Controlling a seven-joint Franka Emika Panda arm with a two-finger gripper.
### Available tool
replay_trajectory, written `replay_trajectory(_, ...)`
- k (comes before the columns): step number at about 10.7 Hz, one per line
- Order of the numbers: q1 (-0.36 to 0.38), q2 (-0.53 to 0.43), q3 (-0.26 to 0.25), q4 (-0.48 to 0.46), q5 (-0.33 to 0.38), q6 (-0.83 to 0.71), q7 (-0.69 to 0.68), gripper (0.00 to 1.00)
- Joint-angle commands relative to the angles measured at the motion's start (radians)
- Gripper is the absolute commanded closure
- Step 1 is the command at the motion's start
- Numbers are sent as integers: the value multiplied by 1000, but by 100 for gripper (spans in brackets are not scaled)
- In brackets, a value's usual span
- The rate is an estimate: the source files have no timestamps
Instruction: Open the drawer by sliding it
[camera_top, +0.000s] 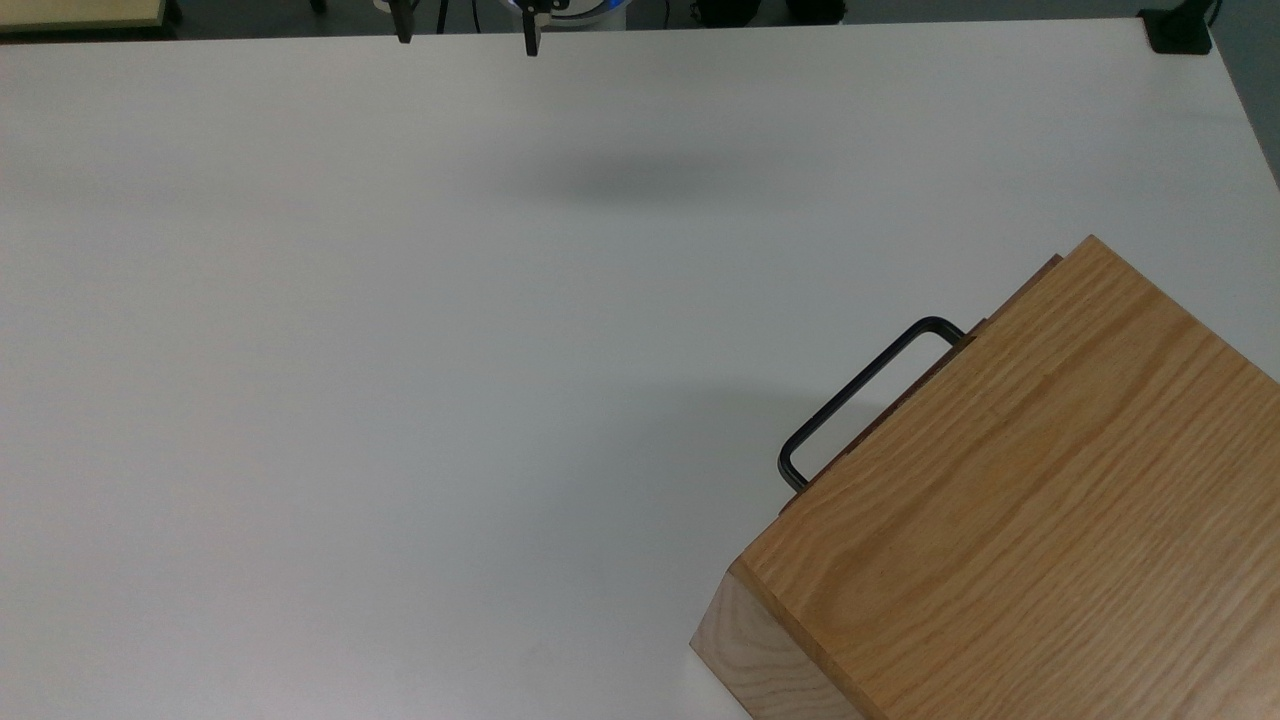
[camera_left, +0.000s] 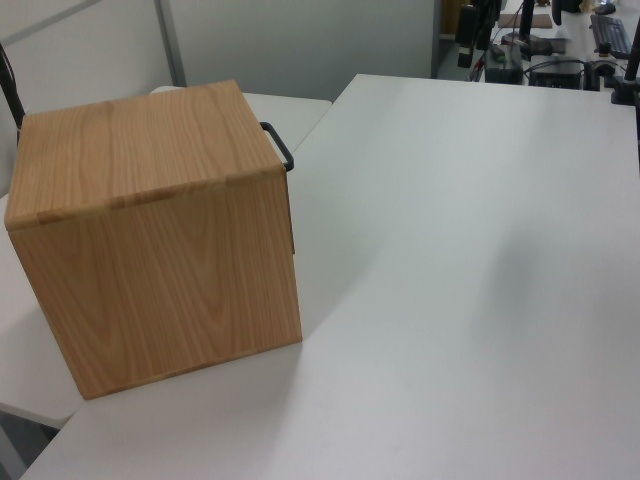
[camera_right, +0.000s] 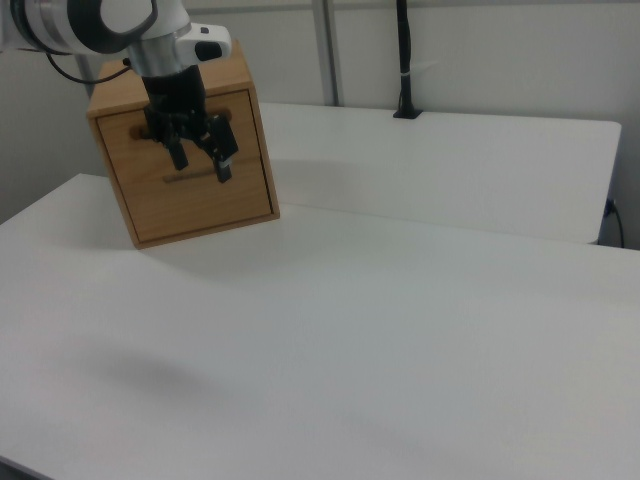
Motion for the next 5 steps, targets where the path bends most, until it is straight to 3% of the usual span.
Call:
replay_trajectory(1,12,-7,7,-9,26,12,149,0)
replay_trajectory(5,11,2,36,-4,62,23,608,0)
